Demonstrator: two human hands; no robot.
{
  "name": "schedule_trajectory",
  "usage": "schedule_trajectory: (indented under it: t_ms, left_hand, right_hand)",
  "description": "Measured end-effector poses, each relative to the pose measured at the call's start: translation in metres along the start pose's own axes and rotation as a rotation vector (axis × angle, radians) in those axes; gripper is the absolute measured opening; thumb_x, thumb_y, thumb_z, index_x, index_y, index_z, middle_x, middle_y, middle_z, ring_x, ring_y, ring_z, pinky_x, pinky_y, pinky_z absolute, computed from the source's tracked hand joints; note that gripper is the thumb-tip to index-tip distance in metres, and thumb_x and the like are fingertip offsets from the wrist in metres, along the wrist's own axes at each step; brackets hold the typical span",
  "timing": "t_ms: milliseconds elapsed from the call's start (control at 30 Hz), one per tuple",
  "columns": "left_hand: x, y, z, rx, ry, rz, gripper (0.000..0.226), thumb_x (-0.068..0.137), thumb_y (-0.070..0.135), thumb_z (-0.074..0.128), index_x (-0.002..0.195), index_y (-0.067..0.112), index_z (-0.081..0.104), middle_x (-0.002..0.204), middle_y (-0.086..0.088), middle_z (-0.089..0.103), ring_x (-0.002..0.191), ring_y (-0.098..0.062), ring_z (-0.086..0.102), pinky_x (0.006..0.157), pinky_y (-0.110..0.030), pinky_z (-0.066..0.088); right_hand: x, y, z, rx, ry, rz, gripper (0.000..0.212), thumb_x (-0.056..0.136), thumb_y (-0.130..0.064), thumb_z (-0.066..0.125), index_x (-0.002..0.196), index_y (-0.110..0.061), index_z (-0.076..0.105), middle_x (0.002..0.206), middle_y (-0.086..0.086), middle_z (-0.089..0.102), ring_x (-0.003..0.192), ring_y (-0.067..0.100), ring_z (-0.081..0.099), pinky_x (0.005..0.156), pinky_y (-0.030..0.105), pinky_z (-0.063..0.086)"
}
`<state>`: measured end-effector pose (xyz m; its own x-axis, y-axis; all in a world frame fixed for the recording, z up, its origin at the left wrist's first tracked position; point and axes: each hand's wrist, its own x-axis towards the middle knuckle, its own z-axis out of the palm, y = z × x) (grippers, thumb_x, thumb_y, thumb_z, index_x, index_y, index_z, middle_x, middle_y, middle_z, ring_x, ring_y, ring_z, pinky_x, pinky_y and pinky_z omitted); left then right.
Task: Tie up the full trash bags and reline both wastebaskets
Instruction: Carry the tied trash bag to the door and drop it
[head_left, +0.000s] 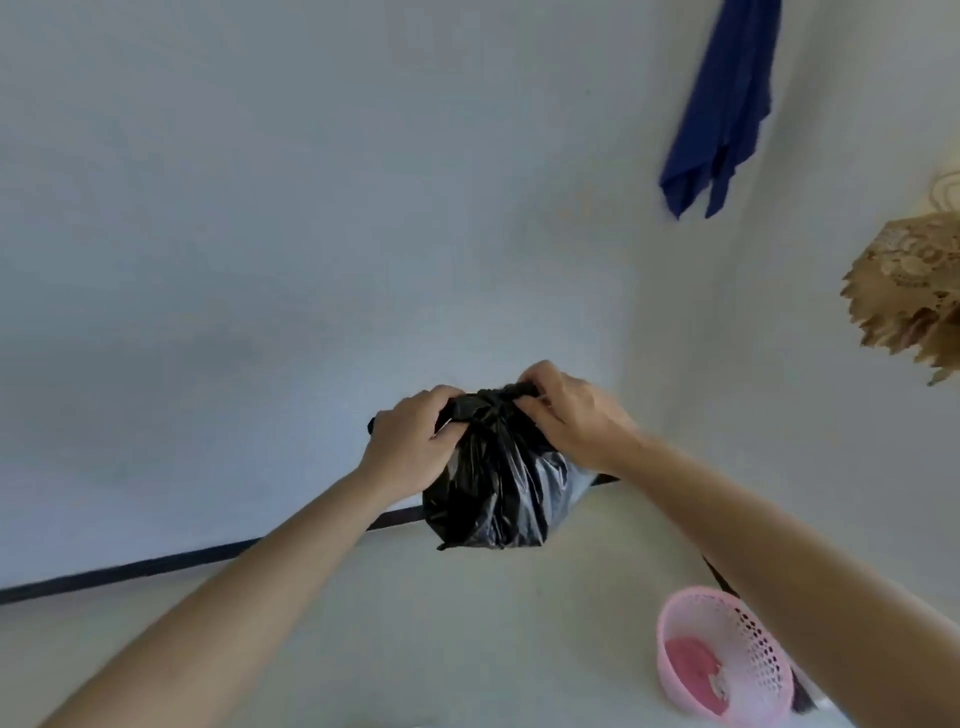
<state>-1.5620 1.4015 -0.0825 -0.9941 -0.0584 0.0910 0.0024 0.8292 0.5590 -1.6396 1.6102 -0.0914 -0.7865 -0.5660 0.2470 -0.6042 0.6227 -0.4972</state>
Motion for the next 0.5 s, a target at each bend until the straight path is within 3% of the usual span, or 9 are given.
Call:
schedule_trajectory:
  t_ms: [133, 300, 400, 500]
  left_hand:
    - [-0.105, -0.076, -0.086, -0.299, 0.092, -0.34, 0.03, 0.094, 0.041, 0.056, 0.123, 0.035, 0.054, 0.111, 0.018, 0.063, 0.104, -0.005, 0.06, 0.097, -0.036, 0.048]
    - [-0.253, -0.17, -0.182, -0.495, 0.373, -0.623, 0.041, 0.088, 0.068, 0.05, 0.115, 0.039, 0.06, 0.113, 0.019, 0.064, 0.106, -0.001, 0.06, 0.093, -0.029, 0.048]
    - [-0.35, -0.233, -0.226, -0.498, 0.566, -0.741, 0.027, 0.09, 0.052, 0.061, 0.111, 0.034, 0.063, 0.11, 0.011, 0.068, 0.101, -0.007, 0.065, 0.091, -0.033, 0.054]
    - [-0.441, -0.278, -0.258, -0.472, 0.746, -0.854, 0.018, 0.09, 0.038, 0.066, 0.105, 0.028, 0.063, 0.104, 0.005, 0.069, 0.094, -0.01, 0.067, 0.08, -0.027, 0.054]
  right_hand:
    - [0.043, -0.133, 0.069, 0.12, -0.144, -0.257, 0.021, 0.104, -0.035, 0.042, 0.117, -0.019, 0.045, 0.095, -0.008, 0.057, 0.085, 0.022, 0.059, 0.069, 0.03, 0.039]
    - [0.067, -0.317, 0.174, 0.226, -0.341, -0.548, 0.021, 0.105, -0.036, 0.041, 0.119, -0.021, 0.046, 0.104, -0.001, 0.067, 0.092, 0.021, 0.063, 0.075, 0.034, 0.046]
    - [0.06, -0.435, 0.243, 0.314, -0.458, -0.672, 0.021, 0.105, -0.035, 0.042, 0.118, -0.02, 0.046, 0.099, -0.002, 0.067, 0.089, 0.02, 0.063, 0.078, 0.037, 0.05]
    - [0.039, -0.545, 0.306, 0.386, -0.573, -0.815, 0.017, 0.104, -0.034, 0.043, 0.116, -0.022, 0.046, 0.096, -0.002, 0.068, 0.087, 0.018, 0.064, 0.08, 0.039, 0.052]
